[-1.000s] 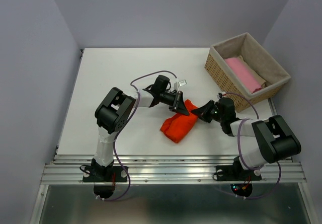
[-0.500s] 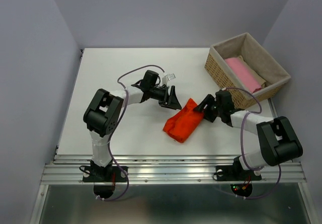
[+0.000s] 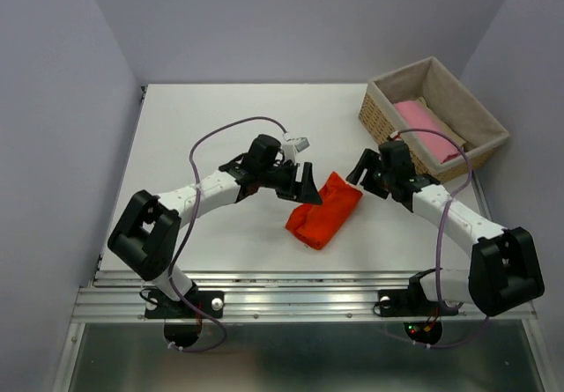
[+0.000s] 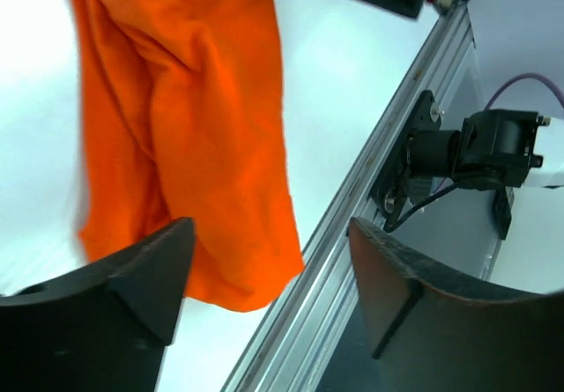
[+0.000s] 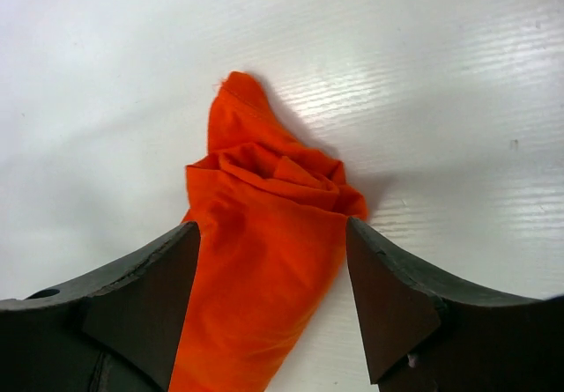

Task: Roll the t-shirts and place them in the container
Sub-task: Roll the T-shirt to the center of the board.

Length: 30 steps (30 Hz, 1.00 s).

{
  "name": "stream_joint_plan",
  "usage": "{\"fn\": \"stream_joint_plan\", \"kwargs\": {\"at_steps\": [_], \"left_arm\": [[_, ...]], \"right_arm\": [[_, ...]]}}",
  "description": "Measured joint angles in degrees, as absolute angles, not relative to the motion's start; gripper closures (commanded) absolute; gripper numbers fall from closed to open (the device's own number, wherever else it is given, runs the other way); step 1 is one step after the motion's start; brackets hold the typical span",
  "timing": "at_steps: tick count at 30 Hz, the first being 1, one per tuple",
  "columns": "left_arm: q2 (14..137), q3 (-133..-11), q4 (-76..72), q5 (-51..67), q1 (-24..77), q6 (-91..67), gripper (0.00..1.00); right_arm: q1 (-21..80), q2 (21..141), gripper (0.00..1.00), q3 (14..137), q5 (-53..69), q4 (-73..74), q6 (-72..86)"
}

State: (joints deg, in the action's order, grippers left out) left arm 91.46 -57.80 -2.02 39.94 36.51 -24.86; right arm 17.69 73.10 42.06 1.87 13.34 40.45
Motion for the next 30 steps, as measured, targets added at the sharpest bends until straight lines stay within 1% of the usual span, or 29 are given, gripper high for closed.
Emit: {"fn": "stream_joint_plan", "kwargs": {"at_steps": [4, 8, 15, 18, 19, 20, 21, 22, 23, 24, 25, 26, 27, 30], "left_arm": [[88.8, -55.7, -1.6, 36.5, 40.2, -25.4, 0.16], [88.5, -52.4, -2.1, 34.0, 40.9, -25.9, 0.17], [91.2, -49.1, -4.9, 32.6, 43.0, -26.5, 0.20], [92.4, -48.4, -6.9, 32.8, 43.9, -27.0, 0.24], [93.0, -48.2, -7.6, 32.9, 44.2, -27.3, 0.31], [93.4, -48.0, -8.3, 33.0, 44.4, -27.5, 0.35], [94.1, -48.0, -8.8, 33.1, 44.6, -27.7, 0.41], [94.4, -47.9, -9.2, 33.3, 44.6, -27.8, 0.55], [95.0, -47.8, -10.0, 33.7, 44.6, -28.2, 0.63], [95.3, -47.7, -10.4, 33.8, 44.6, -28.5, 0.69], [95.5, -47.6, -10.7, 34.0, 44.6, -28.7, 0.85], [95.5, -47.6, -10.7, 34.1, 44.6, -28.8, 0.95], [95.5, -47.6, -10.8, 34.2, 44.6, -28.9, 1.00], [95.5, -47.6, -11.0, 34.8, 44.5, -28.7, 1.00]], "right_arm": [[21.7, 75.7, 0.27, 48.4, -2.0, 16.6, 37.4], [26.6, 81.9, 0.27, 54.7, -5.7, 19.4, 34.3], [29.6, 91.1, 0.28, 60.7, -8.3, 23.2, 28.8], [29.7, 93.5, 0.38, 61.7, -8.5, 23.9, 26.9], [29.7, 94.2, 0.53, 62.0, -8.6, 24.0, 26.4], [29.7, 94.7, 0.60, 62.2, -8.6, 24.1, 25.5], [29.7, 95.2, 0.72, 62.4, -8.8, 24.1, 25.5], [29.8, 95.5, 0.79, 62.5, -8.9, 24.2, 25.3], [29.8, 95.8, 0.85, 62.7, -9.0, 24.1, 25.0], [29.8, 96.1, 0.89, 62.8, -9.1, 24.1, 24.9], [29.8, 96.2, 0.96, 62.8, -9.2, 24.1, 24.9], [29.8, 96.2, 0.98, 62.8, -9.3, 24.1, 24.8], [29.8, 96.2, 0.99, 62.8, -9.8, 24.1, 25.0], [29.8, 96.2, 0.99, 62.9, -10.7, 24.1, 25.3]]}}
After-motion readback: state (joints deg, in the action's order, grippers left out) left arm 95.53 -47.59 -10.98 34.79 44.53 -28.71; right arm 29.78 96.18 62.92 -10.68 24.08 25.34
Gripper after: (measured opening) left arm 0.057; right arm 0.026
